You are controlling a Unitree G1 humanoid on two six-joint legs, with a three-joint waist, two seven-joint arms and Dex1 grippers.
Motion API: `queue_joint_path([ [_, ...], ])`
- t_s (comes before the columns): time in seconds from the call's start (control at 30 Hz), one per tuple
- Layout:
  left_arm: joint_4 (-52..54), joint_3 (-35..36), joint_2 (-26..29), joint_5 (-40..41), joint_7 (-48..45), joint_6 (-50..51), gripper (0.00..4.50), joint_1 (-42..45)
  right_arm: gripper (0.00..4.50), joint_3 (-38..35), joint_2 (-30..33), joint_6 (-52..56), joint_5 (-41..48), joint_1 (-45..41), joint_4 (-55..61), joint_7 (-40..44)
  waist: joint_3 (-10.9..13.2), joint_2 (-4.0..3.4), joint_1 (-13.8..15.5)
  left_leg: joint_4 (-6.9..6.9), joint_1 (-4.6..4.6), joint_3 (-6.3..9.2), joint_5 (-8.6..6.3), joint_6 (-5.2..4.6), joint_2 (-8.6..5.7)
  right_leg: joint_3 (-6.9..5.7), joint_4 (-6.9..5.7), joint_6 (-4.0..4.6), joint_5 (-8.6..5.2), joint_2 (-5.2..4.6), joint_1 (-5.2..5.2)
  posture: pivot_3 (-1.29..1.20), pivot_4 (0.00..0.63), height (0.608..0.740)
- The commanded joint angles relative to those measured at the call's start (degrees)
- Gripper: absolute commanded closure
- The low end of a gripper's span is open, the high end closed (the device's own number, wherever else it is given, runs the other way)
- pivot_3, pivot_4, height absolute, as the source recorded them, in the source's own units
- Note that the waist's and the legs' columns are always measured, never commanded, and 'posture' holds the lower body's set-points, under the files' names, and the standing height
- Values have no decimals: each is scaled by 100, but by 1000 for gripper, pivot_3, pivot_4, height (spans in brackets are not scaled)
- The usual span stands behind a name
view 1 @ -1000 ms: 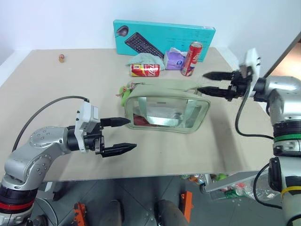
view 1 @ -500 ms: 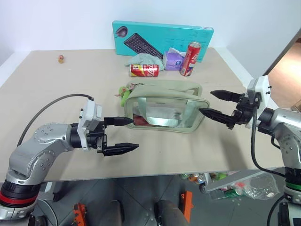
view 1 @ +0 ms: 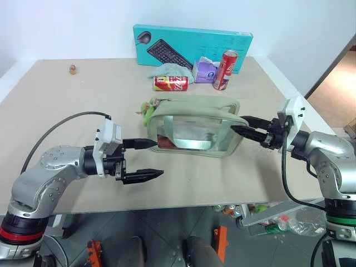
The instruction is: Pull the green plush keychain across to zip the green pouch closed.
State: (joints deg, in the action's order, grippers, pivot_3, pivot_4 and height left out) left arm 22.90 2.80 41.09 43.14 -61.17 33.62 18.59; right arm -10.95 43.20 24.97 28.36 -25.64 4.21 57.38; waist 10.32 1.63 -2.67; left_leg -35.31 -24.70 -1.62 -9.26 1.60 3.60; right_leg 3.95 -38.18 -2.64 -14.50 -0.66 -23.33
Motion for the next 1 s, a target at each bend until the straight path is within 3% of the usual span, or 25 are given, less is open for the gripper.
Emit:
queue_joint_path([
  [0.03, 146, 150, 27, 17, 29, -101, 0, -25, 4299, -7, 76, -97, 51, -183, 93, 98, 0, 0, 0, 0, 0, 0, 0, 0, 0, 0, 0, 0, 0, 0, 0, 0, 150, 740],
  [0.07, 141, 155, 30, 14, 30, -105, 0, -33, 4465, 13, 100, -123, 32, -205, 85, 138, 0, 0, 0, 0, 0, 0, 0, 0, 0, 0, 0, 0, 0, 0, 0, 0, 150, 740],
  [0.67, 104, 77, -34, -15, 100, -93, 0, 90, 4465, 804, -107, -819, -96, -1356, 101, 1071, 0, 0, -18, 1, 4, 0, -1, 0, 17, 3, 0, 13, 4, 19, -3, 0, 150, 740],
  [1.0, 144, 77, -17, -14, 183, -43, 0, 113, 4465, 818, -128, -2033, -666, -1313, -1466, 1440, 0, 0, -19, 0, 13, -3, -1, 0, 23, 8, -2, 23, 11, 27, -1, 0, 150, 740],
])
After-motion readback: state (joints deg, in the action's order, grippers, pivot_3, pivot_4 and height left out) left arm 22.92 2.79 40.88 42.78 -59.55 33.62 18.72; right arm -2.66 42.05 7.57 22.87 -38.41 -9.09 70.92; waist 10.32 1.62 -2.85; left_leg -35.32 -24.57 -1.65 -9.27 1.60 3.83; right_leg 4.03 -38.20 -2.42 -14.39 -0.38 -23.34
